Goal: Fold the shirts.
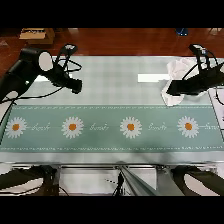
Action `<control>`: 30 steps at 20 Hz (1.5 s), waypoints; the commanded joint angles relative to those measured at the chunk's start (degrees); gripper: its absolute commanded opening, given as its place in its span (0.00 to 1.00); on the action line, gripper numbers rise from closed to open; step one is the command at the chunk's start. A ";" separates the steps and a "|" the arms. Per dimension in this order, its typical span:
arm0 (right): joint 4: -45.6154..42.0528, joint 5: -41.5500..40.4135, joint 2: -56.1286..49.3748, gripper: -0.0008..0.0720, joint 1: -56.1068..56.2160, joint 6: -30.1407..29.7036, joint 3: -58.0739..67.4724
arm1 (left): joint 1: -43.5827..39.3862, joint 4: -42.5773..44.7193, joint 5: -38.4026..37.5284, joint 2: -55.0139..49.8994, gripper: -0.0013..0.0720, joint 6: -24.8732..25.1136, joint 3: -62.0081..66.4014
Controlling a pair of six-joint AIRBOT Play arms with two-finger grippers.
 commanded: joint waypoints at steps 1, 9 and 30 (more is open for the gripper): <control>0.02 0.00 -0.02 0.82 0.07 0.02 0.02 | -0.02 0.02 0.02 0.00 1.00 0.00 0.07; 0.02 0.00 -0.02 0.82 0.07 0.02 0.02 | -0.02 0.02 0.02 0.00 1.00 0.00 0.07; -31.78 -40.72 -5.05 0.82 -8.61 32.83 0.02 | 0.35 0.04 7.58 -1.01 1.00 2.58 0.07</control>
